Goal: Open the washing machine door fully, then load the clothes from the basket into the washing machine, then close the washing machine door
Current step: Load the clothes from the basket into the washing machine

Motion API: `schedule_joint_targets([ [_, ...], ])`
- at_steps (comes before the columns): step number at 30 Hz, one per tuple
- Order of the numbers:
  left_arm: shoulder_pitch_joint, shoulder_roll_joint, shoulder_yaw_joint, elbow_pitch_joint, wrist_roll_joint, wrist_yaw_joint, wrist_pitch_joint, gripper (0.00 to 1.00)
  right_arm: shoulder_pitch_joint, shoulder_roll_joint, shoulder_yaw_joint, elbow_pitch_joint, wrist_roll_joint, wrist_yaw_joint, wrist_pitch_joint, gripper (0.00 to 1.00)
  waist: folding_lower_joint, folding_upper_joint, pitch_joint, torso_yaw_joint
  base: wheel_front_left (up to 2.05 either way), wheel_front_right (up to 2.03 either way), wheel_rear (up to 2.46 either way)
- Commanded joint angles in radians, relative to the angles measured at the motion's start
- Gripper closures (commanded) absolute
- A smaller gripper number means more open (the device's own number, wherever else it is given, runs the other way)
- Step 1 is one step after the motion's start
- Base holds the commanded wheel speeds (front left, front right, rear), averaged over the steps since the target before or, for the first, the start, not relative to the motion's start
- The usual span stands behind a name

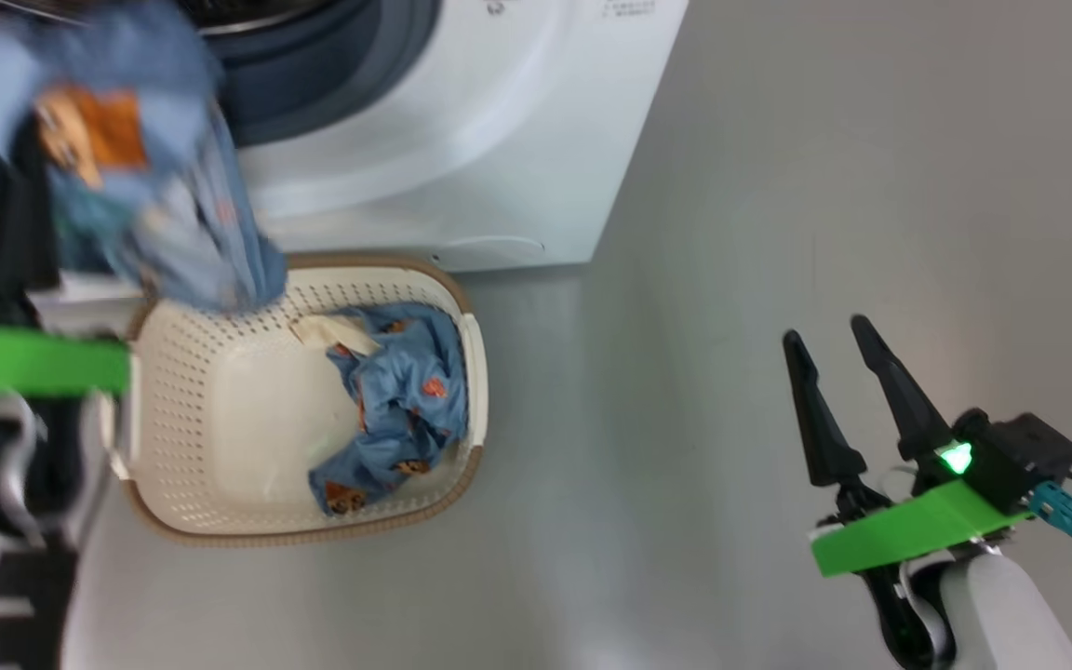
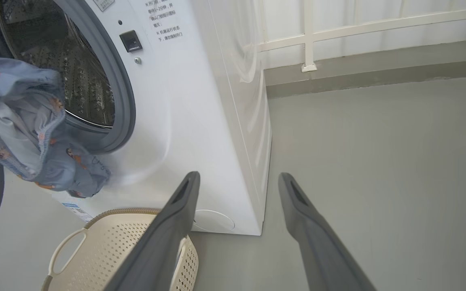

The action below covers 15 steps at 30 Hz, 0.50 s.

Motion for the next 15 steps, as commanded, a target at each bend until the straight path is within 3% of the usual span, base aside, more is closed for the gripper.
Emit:
schedule_joint_targets([
  [1,-0.093,0.057,0.030,0.004,-0.014,-0.002,-0.006,1.00,-0.023,0.013,0.031,-0.026,-0.014,0.002,-0.005,0.00,0.0000,0.0000,0.051,-0.034,0.00,0.00,0.00],
  [6,-0.220,0.079,0.030,0.089,-0.037,-0.002,-0.006,1.00,-0.044,0.029,0.037,-0.026,-0.014,0.002,-0.005,0.00,0.0000,0.0000,0.082,-0.055,0.00,0.00,0.00],
  [15,-0.439,0.131,-0.052,0.395,-0.102,-0.002,-0.006,1.00,-0.076,0.052,0.061,-0.029,-0.011,0.002,-0.005,0.00,0.0000,0.0000,0.129,-0.107,0.00,0.00,0.00],
])
